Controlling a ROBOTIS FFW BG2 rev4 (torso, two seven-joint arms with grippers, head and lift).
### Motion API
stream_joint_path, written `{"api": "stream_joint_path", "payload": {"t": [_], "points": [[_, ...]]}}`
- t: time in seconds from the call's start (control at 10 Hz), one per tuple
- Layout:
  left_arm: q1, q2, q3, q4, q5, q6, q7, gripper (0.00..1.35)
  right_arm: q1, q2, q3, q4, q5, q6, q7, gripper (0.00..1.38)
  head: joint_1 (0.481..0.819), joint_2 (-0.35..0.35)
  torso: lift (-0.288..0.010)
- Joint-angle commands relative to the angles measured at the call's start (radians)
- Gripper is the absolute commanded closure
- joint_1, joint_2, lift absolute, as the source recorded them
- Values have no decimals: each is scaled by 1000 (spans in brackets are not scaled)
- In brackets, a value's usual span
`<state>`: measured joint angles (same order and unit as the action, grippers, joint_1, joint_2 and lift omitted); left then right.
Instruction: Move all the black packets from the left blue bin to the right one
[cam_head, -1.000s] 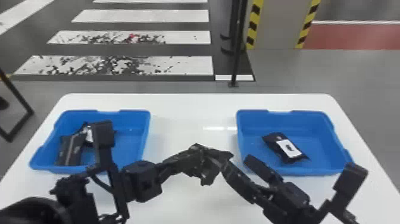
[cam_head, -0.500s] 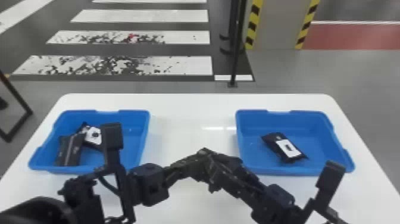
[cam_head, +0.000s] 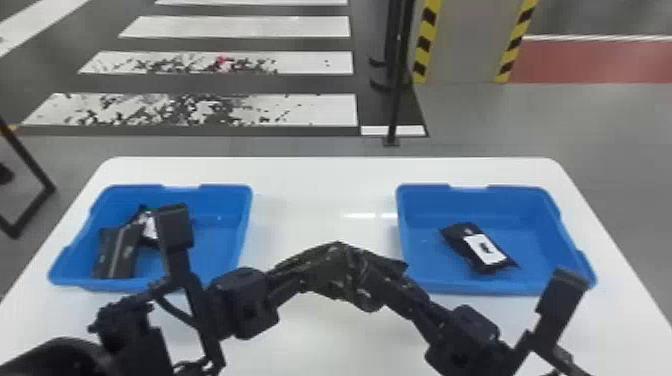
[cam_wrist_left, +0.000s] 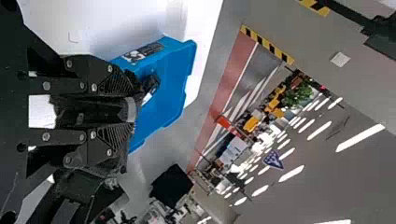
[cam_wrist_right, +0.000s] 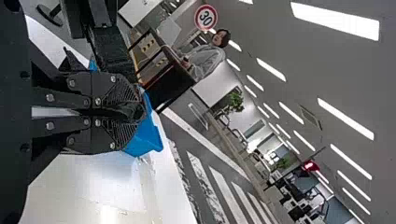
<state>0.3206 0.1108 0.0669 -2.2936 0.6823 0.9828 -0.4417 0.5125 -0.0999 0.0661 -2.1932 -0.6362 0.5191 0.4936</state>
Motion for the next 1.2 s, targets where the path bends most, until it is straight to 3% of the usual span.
{"api": "stream_joint_path", "payload": {"t": [0.0, 0.1, 0.3, 0.5, 0.8, 0.9, 1.0, 1.1], "points": [[40, -14, 31, 0, 16, -124, 1, 246, -7, -1, -14, 3, 6, -1, -3, 1279, 695, 23, -140], [62, -19, 49, 0, 22, -190, 0, 121, -24, -3, -34, 20, 16, -4, -6, 1279, 695, 31, -140], [133, -19, 69, -44, 30, -293, -2, 127, -100, -23, -58, 94, 32, -28, -20, 1279, 695, 40, -140], [229, -28, 81, -86, 44, -305, -2, 127, -208, -49, -80, 199, 38, -68, -36, 1279, 695, 27, -140], [340, -37, 85, -130, 91, -372, -6, 127, -314, -54, -178, 332, 112, -129, -61, 1279, 695, -44, -140], [384, -39, 73, -142, 89, -480, -3, 127, -348, -54, -202, 393, 138, -129, -66, 1279, 695, -81, -140], [428, -57, 69, -150, 85, -580, 1, 127, -375, -54, -220, 444, 160, -129, -69, 1168, 695, -109, -140], [450, -83, 89, -164, 56, -617, 3, 127, -392, -57, -226, 489, 164, -131, -69, 920, 695, -116, -140]]}}
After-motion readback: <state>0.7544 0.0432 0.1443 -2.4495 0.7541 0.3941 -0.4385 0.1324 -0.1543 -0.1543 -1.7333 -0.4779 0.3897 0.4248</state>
